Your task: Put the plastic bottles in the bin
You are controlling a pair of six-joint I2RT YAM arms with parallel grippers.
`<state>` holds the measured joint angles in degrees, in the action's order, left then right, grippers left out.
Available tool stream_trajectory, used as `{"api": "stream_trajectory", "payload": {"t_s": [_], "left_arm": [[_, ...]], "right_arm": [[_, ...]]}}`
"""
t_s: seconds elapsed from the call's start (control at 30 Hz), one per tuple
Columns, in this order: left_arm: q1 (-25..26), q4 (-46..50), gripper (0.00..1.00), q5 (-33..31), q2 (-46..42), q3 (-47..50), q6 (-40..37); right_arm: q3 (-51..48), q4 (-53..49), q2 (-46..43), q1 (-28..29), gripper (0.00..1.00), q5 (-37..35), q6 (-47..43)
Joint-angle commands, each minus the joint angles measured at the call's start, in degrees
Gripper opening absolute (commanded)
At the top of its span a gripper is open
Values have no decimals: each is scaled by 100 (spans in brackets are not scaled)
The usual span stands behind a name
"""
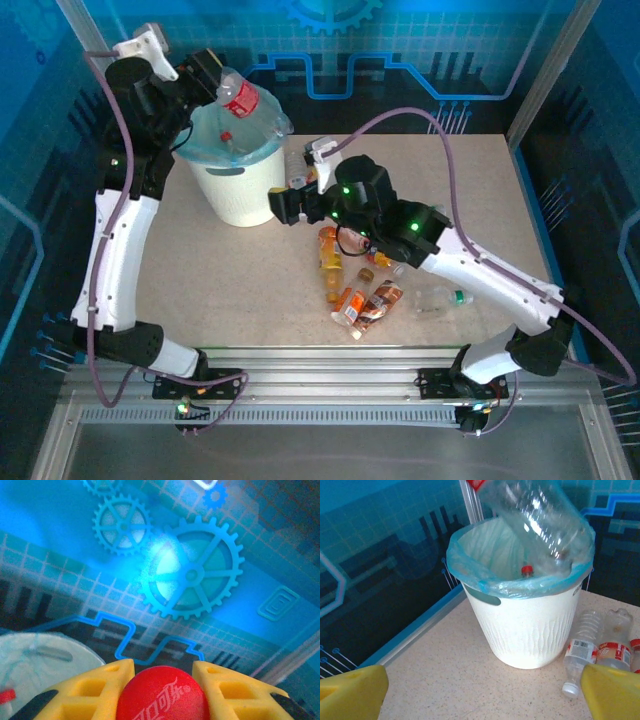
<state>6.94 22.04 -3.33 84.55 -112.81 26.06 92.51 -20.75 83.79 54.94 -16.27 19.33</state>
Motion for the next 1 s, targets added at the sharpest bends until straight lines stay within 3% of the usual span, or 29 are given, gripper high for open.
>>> {"api": "stream_trajectory", "payload": {"t_s": [0.0,0.43,0.73,0.97], "left_arm": [[-176,-54,0,-381,278,-544,-398],[-797,1441,0,9,2084,-2259,-725],[-894,1997,0,454,2812,-2133,-1294],[-914,1906,0,639,3138,-1709,-1510]], "right_arm": [[395,-317,237,-56,99,138,-151],[539,-524,595,-289,96,329,-252],[356,-864,851,-579,94,754,-29],[320,-1139,1133,-916,83,1521,228]]}}
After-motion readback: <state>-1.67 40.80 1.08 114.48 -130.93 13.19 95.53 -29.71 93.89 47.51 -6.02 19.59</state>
